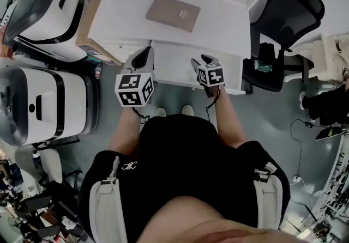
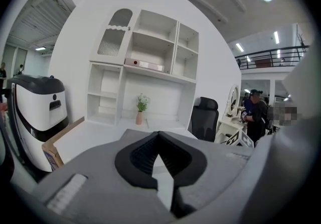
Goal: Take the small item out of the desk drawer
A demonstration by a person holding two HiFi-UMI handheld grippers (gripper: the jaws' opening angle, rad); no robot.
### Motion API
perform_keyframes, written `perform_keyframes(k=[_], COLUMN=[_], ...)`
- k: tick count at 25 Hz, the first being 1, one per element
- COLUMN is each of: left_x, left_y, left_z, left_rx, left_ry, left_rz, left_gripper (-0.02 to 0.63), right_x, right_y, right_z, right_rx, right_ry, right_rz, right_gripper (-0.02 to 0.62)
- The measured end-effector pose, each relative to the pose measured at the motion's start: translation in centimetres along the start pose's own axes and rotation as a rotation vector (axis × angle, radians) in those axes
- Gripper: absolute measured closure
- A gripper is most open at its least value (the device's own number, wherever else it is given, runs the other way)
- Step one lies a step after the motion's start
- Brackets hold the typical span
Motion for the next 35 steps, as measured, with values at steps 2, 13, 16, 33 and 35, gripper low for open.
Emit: perform_keyframes(k=[2,13,16,33,35], left_x=[-0.3,-1.7,-1.9,-3.1,-3.1], left_y=[-0.3,-1.4,-1.6,-1.5,-1.4], left_z=[-0.2,-2.6,-3.2,-7.0,-7.5], left_rx=[-0.005,-0.055,-0.068,-0.150,-0.166], left_ry=[-0.004,-0.022,-0.029,-0.067,-0.067], left_rz=[0.018,0.107,0.126,0.225,0.229], left_gripper=[0.592,0.592,0.592,0.592,0.592], right_x=[0.1,0.8,1.1,3.1,3.3], right_y=[0.7,4.1,4.9,9.2,9.6], right_z=[-1.1,-5.4,-6.9,-14.9,-15.9], right_rx=[-0.036,-0.209,-0.278,-0.654,-0.684], right_ry=[0.001,0.001,-0.019,-0.170,-0.151], right_rz=[0.009,0.087,0.112,0.218,0.228], right_gripper=[0.400,0.400,0.400,0.400,0.400])
Point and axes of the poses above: the fingertips, and each gripper's own axes: y forward along the fingers, x to its right, z out of its top, the point moved 4 cm from there along -y, backward along the fingers, and after that the axes turned 12 degrees about x, right-handed, at the moved point
